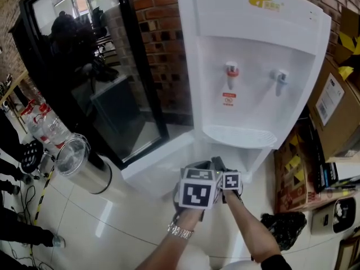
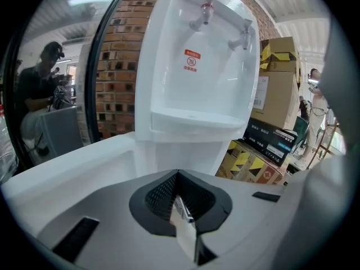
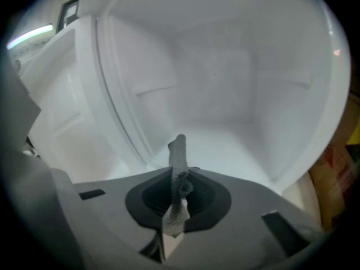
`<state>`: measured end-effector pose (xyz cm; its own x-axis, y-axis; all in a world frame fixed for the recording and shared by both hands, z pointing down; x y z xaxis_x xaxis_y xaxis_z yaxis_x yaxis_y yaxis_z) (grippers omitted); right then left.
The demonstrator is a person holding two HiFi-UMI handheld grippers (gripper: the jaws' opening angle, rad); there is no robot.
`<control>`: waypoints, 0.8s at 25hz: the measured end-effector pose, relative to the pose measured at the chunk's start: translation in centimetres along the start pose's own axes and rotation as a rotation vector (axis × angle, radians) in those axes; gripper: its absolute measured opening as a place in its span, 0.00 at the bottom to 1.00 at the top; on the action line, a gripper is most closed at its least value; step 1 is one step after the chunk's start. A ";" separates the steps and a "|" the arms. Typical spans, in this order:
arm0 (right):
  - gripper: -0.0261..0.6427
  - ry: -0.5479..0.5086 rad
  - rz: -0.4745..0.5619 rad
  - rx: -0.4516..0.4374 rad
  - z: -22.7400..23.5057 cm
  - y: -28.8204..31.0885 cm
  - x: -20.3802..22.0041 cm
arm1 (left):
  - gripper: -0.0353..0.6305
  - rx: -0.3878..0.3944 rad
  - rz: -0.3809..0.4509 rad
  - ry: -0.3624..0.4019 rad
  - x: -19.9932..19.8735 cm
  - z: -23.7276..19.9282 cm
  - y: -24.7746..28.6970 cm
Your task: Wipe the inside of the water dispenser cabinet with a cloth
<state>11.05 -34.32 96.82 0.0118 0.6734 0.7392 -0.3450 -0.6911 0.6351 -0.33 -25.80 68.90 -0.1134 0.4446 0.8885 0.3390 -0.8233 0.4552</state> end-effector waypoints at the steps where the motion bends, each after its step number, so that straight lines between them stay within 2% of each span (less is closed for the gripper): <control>1: 0.07 0.019 -0.012 0.048 1.3 -0.3 0.3 | 0.04 0.000 -0.001 0.001 0.0 -0.1 0.0; 5: 0.07 0.086 -0.014 0.214 6.4 -2.6 1.0 | 0.04 0.013 0.001 -0.005 -0.2 0.3 0.1; 9: 0.07 0.164 0.045 0.275 8.2 -5.2 0.9 | 0.04 0.028 -0.002 0.002 0.0 1.0 0.4; 12: 0.07 0.150 0.075 0.189 5.5 -5.1 0.0 | 0.04 0.028 -0.008 0.005 0.1 1.0 0.7; 17: 0.07 0.027 0.116 -0.026 -1.5 -2.6 -1.6 | 0.04 0.028 -0.008 0.008 0.2 1.1 0.7; 20: 0.07 0.013 0.089 -0.065 -2.5 -0.8 -0.8 | 0.04 0.024 -0.009 0.016 0.2 0.8 0.4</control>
<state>9.01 -33.63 95.13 -0.0335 0.6133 0.7891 -0.4046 -0.7303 0.5504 0.58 -25.75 69.21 -0.1311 0.4458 0.8855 0.3604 -0.8107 0.4614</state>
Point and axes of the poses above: the fingertips, and each gripper's own axes: y forward along the fingers, z to its right, x out of its underside, the point moved 5 cm from there along -y, backward along the fingers, and after that the axes turned 8 degrees about -x, right-handed, at the moved point
